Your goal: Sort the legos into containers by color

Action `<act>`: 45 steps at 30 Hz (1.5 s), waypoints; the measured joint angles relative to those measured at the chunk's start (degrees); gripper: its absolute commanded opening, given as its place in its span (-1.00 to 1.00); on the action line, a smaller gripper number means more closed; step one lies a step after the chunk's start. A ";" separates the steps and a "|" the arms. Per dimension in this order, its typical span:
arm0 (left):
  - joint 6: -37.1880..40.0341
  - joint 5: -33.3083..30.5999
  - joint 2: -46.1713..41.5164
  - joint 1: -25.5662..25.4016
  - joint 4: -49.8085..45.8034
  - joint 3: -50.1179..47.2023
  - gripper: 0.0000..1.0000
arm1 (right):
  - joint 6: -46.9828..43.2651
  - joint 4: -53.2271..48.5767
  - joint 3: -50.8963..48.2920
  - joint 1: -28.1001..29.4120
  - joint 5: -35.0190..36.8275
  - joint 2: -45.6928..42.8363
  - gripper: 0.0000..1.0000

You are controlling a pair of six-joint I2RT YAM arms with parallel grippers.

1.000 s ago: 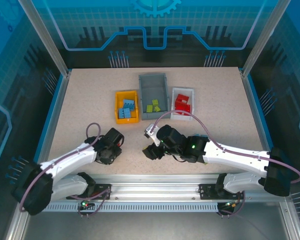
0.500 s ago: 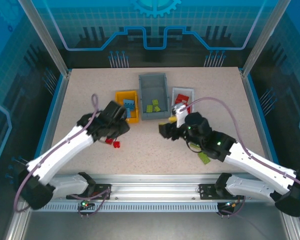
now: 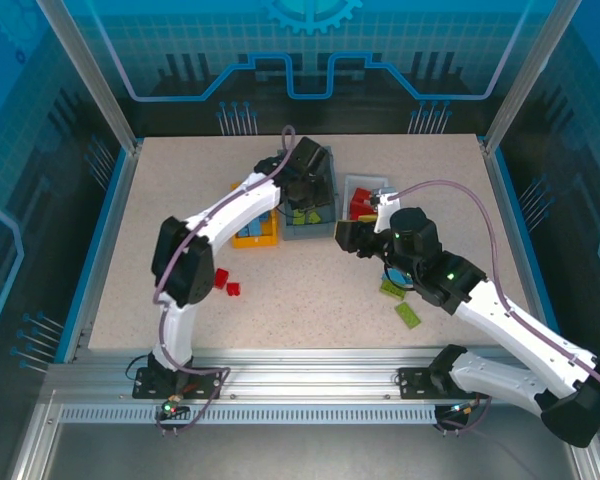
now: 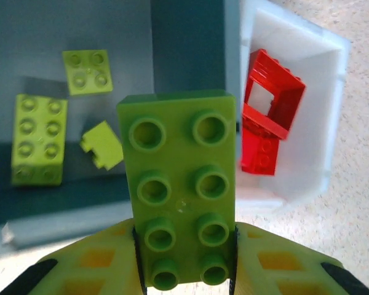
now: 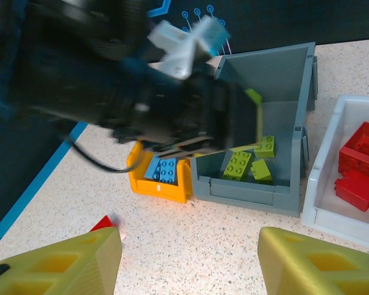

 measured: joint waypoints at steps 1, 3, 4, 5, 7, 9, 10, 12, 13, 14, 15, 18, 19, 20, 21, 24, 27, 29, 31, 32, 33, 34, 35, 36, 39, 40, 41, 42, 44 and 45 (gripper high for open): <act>-0.02 1.11 1.75 0.66 0.68 0.70 -0.42 | 0.04 -0.13 0.00 -0.07 -0.13 0.00 0.24; -0.07 3.28 4.20 2.08 2.40 1.03 -0.41 | 0.07 -0.37 0.00 -0.15 -0.28 -0.04 0.24; -0.24 4.37 5.20 2.86 3.06 1.03 -0.38 | 0.15 -0.46 0.00 -0.15 -0.31 -0.11 0.24; -0.33 5.57 6.05 3.63 3.82 1.05 -0.35 | 0.22 -0.52 0.00 -0.15 -0.35 -0.17 0.24; -0.52 7.15 7.02 4.76 5.01 1.09 -0.20 | 0.26 -0.57 0.00 -0.17 -0.48 -0.35 0.24; -1.22 8.31 7.30 5.55 5.60 1.11 0.00 | 0.44 -0.66 0.00 -0.17 -0.57 -0.42 0.26; -1.51 8.74 7.30 5.73 5.84 1.11 0.07 | 0.46 -0.68 0.00 -0.20 -0.57 -0.42 0.26; -1.92 9.44 7.30 5.77 6.58 1.11 0.15 | 0.48 -0.81 0.00 -0.26 -0.76 -0.37 0.27; -2.01 9.70 7.30 5.75 6.62 1.09 0.18 | 0.46 -0.81 0.00 -0.26 -0.92 -0.26 0.27; -1.99 9.73 7.21 5.62 6.62 1.03 0.18 | 0.46 -0.81 0.00 -0.28 -1.14 0.04 0.27; -1.99 9.73 6.93 5.60 6.69 0.70 0.18 | 0.44 -0.81 0.00 -0.28 -1.40 0.46 0.27; -1.97 9.68 3.74 5.44 6.69 -2.49 0.21 | 0.13 -0.94 0.00 -0.13 -1.84 2.67 0.25; -1.99 9.66 1.88 5.44 6.58 -4.02 0.20 | -0.22 -1.09 0.00 0.02 -1.79 3.56 0.24; -1.99 9.62 -0.22 5.44 6.54 -5.51 0.19 | -0.66 -1.44 0.02 0.46 -1.44 4.59 0.24; -2.01 9.44 -2.43 5.44 6.67 -6.95 0.18 | -1.11 -1.77 0.02 1.18 -0.98 5.53 0.24; -2.89 7.87 -12.24 5.44 7.28 -13.53 0.14 | -2.25 -2.71 0.79 5.44 0.52 9.60 0.22; -3.65 3.80 -25.16 5.40 6.51 -20.90 0.13 | -3.15 -3.08 3.61 11.37 2.36 16.26 0.22; -4.07 -0.13 -34.95 5.40 5.05 -25.33 0.13 | -3.61 -2.89 6.40 15.89 3.39 22.18 0.23; -4.55 -4.07 -44.74 5.40 3.87 -29.33 0.13 | -3.85 -2.71 9.20 19.47 3.78 27.89 0.24; -4.61 -5.88 -49.44 5.40 3.15 -31.39 0.13 | -4.00 -2.56 10.73 20.94 3.82 30.95 0.26; -4.61 -7.45 -53.99 5.40 2.40 -33.33 0.14 | -4.17 -2.40 12.28 22.21 3.78 33.92 0.28; -4.61 -9.01 -58.66 5.40 1.22 -35.30 0.15 | -4.42 -2.27 13.81 23.21 3.61 36.85 0.29; -4.59 -10.27 -62.95 5.40 0.22 -37.13 0.15 | -4.63 -2.25 15.74 24.09 3.26 40.09 0.30; -4.57 -11.17 -66.20 5.40 -0.96 -38.47 0.15 | -4.90 -2.27 17.35 24.70 2.86 42.64 0.31; -4.57 -12.83 -73.99 5.40 -3.89 -42.03 0.15 | -6.58 -2.80 23.04 25.99 1.77 50.49 0.35; -4.61 -13.11 -75.95 5.40 -4.98 -43.32 0.14 | -7.50 -3.26 25.29 26.18 1.25 53.11 0.36; -4.66 -13.38 -77.77 5.40 -6.14 -44.72 0.14 | -8.50 -3.56 27.45 26.27 0.90 55.49 0.36; -4.79 -13.53 -79.08 5.40 -6.95 -45.81 0.14 | -9.44 -3.89 29.33 26.27 0.74 57.57 0.36; -5.03 -13.64 -81.88 5.40 -9.40 -48.00 0.13 | -11.67 -4.85 33.42 26.08 0.26 61.75 0.36; -5.05 -13.73 -82.86 5.40 -10.08 -48.70 0.13 | -12.63 -5.20 34.97 25.97 -0.07 63.39 0.36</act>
